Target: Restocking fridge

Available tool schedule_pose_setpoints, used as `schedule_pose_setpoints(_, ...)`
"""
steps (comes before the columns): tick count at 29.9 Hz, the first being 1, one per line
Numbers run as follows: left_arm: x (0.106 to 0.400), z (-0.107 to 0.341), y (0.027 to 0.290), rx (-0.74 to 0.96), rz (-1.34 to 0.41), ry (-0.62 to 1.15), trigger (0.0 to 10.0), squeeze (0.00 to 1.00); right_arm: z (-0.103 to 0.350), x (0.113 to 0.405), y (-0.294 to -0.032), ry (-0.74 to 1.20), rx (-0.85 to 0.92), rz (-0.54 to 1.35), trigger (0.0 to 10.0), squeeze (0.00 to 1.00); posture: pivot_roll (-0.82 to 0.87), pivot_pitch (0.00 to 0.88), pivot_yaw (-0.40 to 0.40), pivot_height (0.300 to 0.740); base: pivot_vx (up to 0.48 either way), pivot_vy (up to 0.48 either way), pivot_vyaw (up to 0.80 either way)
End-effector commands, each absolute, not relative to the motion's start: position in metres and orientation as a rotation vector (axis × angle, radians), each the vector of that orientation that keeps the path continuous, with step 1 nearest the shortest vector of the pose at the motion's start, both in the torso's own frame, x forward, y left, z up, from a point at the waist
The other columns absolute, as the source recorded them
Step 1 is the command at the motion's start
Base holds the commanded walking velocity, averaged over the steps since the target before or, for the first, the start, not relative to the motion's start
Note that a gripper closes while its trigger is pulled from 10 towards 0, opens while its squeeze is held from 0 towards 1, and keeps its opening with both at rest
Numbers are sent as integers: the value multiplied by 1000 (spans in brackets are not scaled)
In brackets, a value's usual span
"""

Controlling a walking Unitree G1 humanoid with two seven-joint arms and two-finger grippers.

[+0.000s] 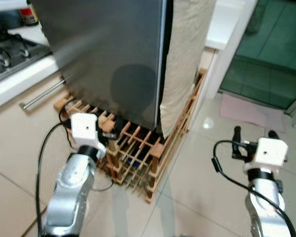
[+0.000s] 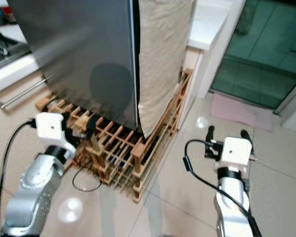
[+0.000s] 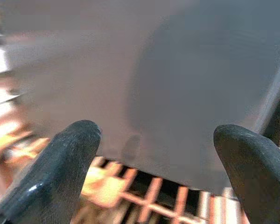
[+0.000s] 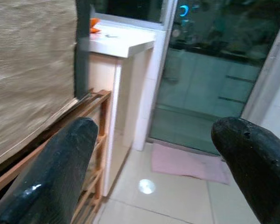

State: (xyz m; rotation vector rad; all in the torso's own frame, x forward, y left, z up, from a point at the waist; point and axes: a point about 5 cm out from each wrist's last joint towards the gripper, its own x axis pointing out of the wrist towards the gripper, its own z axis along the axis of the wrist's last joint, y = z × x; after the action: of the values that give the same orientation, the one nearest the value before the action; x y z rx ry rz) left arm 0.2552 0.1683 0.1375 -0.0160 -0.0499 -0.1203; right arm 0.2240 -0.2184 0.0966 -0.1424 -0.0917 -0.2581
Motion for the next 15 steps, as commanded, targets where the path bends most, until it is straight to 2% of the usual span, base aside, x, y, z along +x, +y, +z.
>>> schedule_pose_setpoints(1,240,132,169,11,-123,-25,10000,0,96,210,-220,-61,-143,-211,10000,98,20,0,-36,740,0,0,0)
schedule_pose_setpoints(6,234,122,159,17,-117,21,10000,0,88,200,-222,-13,-139,-178,10000,94,11,0,-32,740,0,0,0)
schedule_pose_setpoints(8,246,133,153,11,-143,-12,10000,0,94,210,-216,-43,-125,-173,10000,90,-2,0,-28,740,0,0,0)
schedule_pose_setpoints(13,246,139,148,11,-202,-35,10000,0,100,215,-212,-58,-132,-155,10000,86,-15,0,-19,740,0,0,0)
schedule_pose_setpoints(15,248,143,144,6,-234,-54,10000,0,100,216,-214,-52,-137,-161,10000,86,-31,0,-24,740,0,-472,0)
